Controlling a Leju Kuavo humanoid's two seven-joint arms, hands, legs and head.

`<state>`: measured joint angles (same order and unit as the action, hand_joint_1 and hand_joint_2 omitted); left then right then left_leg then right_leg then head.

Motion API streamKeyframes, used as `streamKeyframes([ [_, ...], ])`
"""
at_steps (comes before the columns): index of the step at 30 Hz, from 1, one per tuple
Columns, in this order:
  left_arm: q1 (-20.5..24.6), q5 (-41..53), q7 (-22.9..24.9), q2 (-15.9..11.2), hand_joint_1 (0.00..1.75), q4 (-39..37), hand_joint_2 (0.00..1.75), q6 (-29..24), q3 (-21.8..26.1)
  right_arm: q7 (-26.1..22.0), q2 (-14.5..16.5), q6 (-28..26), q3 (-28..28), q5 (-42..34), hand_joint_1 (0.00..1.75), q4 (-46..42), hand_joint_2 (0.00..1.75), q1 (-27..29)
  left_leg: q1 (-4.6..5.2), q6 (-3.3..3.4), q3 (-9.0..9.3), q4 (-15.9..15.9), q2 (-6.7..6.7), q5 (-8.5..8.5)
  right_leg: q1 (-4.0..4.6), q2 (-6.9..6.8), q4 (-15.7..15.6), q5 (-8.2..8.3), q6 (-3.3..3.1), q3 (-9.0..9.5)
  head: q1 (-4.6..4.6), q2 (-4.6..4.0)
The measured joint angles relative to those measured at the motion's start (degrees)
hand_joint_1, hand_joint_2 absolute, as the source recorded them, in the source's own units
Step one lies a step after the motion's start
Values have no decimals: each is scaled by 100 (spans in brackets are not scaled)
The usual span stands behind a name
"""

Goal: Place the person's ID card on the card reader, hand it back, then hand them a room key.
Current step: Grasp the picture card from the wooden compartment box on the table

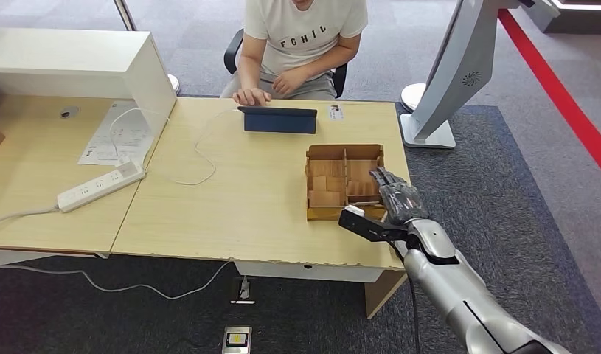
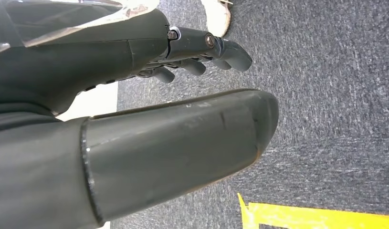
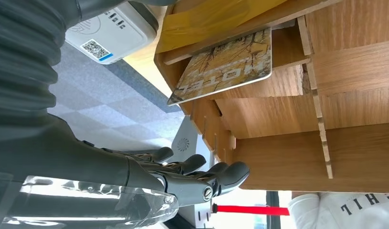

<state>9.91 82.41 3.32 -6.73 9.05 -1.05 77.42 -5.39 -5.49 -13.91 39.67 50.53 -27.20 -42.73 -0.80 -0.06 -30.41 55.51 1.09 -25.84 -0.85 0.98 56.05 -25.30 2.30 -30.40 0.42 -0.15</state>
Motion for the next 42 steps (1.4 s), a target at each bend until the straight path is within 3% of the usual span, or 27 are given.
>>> streamKeyframes([
  [4,1,0,-12,2,0,0,0,1,0,-38,0,6,0,-28,0,-3,175,3,0,0,0,0,0,0,0,0,0,0,0,0,0,0],
  [5,1,0,-19,2,0,0,0,2,0,-40,2,9,1,-34,14,-3,175,5,0,0,0,0,0,0,0,0,0,0,0,0,1,0],
  [9,1,1,-28,2,0,0,0,2,0,-42,13,63,4,-49,128,-16,175,18,0,0,0,0,0,0,0,0,0,0,0,0,0,0],
  [12,1,1,-32,2,0,-1,0,2,0,-45,18,115,10,-51,175,-46,175,27,0,0,0,0,0,0,0,0,0,0,0,0,0,0],
  [42,0,0,-105,3,0,0,0,5,0,-234,55,216,61,-266,175,-55,175,68,0,0,0,-1,0,0,0,0,0,0,0,0,0,0],
])
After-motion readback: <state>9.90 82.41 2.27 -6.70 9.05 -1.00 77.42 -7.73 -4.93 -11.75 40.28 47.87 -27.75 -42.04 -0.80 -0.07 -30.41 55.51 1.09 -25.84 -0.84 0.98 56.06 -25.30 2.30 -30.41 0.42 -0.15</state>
